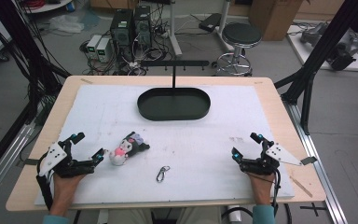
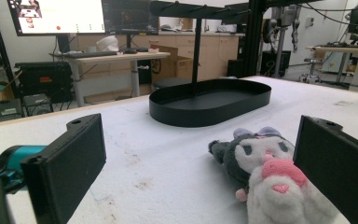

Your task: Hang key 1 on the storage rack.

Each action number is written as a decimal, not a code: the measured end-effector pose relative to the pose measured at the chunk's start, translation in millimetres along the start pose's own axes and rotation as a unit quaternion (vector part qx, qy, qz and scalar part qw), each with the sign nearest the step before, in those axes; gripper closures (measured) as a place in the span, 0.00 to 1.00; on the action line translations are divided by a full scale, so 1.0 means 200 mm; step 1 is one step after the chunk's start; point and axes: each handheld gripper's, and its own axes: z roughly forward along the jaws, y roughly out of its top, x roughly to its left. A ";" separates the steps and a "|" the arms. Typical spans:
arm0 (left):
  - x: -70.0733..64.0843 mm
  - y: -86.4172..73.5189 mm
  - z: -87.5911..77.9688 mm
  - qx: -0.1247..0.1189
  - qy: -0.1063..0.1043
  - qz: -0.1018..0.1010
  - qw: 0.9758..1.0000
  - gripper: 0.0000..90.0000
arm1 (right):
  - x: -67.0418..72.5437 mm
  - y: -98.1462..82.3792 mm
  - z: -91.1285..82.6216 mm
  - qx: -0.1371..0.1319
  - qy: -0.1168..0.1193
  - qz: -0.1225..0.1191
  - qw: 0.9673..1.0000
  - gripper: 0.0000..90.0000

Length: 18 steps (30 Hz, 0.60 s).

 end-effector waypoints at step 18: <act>0.00 0.00 0.01 0.007 -0.003 -0.003 1.000 0.03 | 0.00 0.00 0.00 -0.004 -0.004 0.000 1.000 0.01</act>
